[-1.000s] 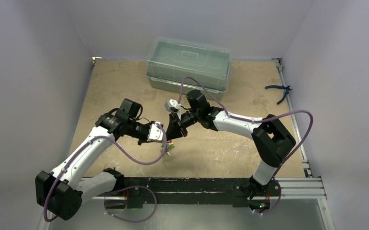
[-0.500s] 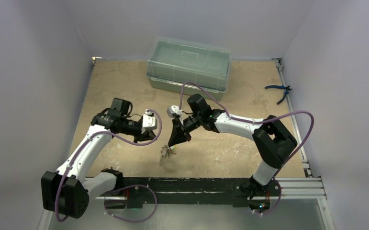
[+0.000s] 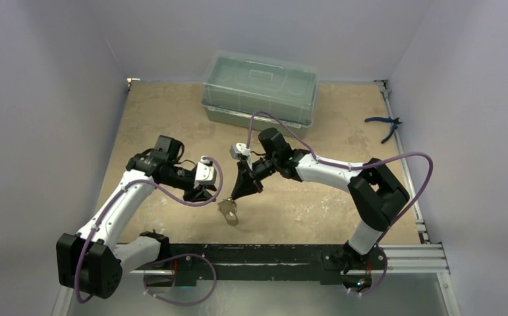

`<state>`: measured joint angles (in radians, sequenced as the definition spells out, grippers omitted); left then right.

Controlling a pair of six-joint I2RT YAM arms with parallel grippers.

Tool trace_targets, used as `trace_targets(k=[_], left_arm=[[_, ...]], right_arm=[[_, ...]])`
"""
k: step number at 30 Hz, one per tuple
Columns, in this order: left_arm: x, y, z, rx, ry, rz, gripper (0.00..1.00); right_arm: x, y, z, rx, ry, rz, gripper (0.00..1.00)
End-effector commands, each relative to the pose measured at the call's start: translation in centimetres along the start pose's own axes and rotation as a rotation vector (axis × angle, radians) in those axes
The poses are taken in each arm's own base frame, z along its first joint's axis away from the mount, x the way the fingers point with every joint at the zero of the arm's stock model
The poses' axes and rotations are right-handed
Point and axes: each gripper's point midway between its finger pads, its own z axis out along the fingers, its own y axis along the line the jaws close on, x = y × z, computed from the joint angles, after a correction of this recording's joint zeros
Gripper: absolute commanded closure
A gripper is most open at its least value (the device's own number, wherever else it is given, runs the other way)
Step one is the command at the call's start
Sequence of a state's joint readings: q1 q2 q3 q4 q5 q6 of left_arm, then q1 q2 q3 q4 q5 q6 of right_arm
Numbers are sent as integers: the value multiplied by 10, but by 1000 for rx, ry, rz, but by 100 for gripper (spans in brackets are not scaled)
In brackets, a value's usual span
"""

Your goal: Remove the keys from the keyring

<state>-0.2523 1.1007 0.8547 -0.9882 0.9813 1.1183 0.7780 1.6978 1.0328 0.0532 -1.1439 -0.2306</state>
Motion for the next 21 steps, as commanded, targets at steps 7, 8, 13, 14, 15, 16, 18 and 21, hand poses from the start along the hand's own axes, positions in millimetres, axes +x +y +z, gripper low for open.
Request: trace_targets(k=[7,8,13,14,15,16,18,21], left_arm=[[-34,6,1,-17,-124,-98,57],[-35,5,1,-15,-126,-99,57],[-40,4,2,-12,-134,-77,58],[-41,4,2,-9,-137,-73,59],[-42,3,3,-4,-139,-70,59],[-43,1,4,3,-139,-63,59],[-46,-3,8,18,-136,-38,59],[-49,-7,14,21,-123,16,59]], right_arm=[[-56,12,-8,-23,-75,-70,100],[-57,13,-8,-24,-77,-69,100],[-62,14,-9,-21,-85,-71,100],[-62,14,-9,-21,-86,-72,100],[-62,14,-9,-23,-85,-70,100],[-63,14,-9,-23,-85,-70,100],[-62,13,-8,-24,-84,-67,100],[-61,13,-8,-26,-83,-66,100]])
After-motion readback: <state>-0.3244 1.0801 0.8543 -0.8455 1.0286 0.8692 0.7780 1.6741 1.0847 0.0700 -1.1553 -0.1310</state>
